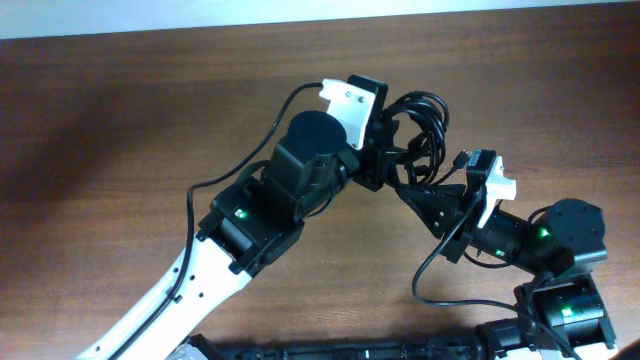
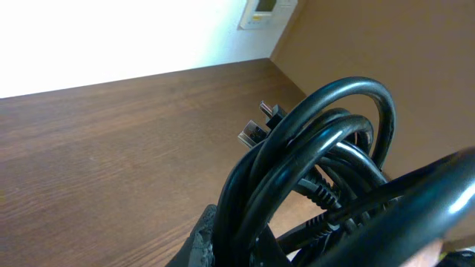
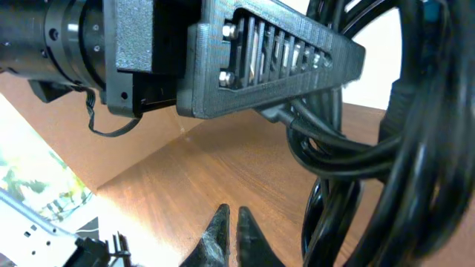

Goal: Untangle cables

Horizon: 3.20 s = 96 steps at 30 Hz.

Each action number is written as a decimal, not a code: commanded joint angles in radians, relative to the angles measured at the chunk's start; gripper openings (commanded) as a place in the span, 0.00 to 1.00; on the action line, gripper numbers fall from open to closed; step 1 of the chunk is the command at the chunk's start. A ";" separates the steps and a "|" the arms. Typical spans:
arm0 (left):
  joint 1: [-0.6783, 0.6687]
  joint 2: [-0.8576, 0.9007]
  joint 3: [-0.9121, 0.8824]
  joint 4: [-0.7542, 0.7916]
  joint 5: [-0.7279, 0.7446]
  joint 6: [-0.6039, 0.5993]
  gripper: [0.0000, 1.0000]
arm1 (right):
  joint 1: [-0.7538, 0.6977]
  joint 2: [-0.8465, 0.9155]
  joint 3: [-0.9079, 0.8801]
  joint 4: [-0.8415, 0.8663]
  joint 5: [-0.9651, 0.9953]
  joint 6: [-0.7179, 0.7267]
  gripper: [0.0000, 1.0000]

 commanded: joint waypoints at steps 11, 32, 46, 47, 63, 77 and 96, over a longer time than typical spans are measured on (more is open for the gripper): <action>-0.005 -0.012 0.028 -0.029 -0.147 -0.013 0.00 | -0.001 -0.001 -0.003 -0.090 0.195 0.042 0.59; -0.005 -0.015 0.028 -0.049 -0.029 -0.043 0.00 | -0.001 -0.001 -0.003 -0.059 0.065 -0.016 0.30; -0.007 -0.015 0.028 -0.058 0.139 -0.065 0.00 | -0.001 -0.001 -0.003 -0.028 0.048 -0.014 0.40; -0.007 -0.015 0.028 -0.066 0.147 -0.065 0.00 | -0.001 -0.001 -0.003 -0.028 0.048 -0.014 0.41; -0.006 -0.015 0.028 -0.106 0.005 -0.071 0.00 | 0.000 -0.001 -0.003 0.030 -0.185 -0.132 0.04; -0.005 -0.019 0.028 0.019 -0.194 -0.223 0.00 | 0.000 -0.001 -0.003 0.024 -0.226 -0.172 0.04; 0.050 -0.079 0.028 -0.025 -0.219 -0.223 0.00 | -0.001 -0.001 -0.003 -0.195 0.405 0.074 0.56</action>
